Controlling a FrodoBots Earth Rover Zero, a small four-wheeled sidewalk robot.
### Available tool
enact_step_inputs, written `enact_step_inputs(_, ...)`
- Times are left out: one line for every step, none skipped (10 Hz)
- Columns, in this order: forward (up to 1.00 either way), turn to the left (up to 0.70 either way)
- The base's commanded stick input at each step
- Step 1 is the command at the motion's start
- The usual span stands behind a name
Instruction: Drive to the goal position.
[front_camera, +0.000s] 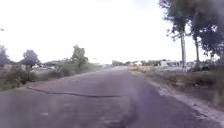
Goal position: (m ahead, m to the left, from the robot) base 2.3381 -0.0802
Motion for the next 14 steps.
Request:
enact_step_inputs(1.0, 0.0)
enact_step_inputs(1.0, 0.0)
enact_step_inputs(1.0, 0.0)
enact_step_inputs(1.0, 0.0)
enact_step_inputs(1.0, -0.01)
enact_step_inputs(1.0, -0.21)
enact_step_inputs(1.0, -0.4)
enact_step_inputs(1.0, -0.4)
enact_step_inputs(1.0, -0.39)
enact_step_inputs(1.0, -0.35)
enact_step_inputs(1.0, -0.35)
enact_step_inputs(1.0, -0.11)
enact_step_inputs(1.0, 0.0)
enact_step_inputs(1.0, 0.0)
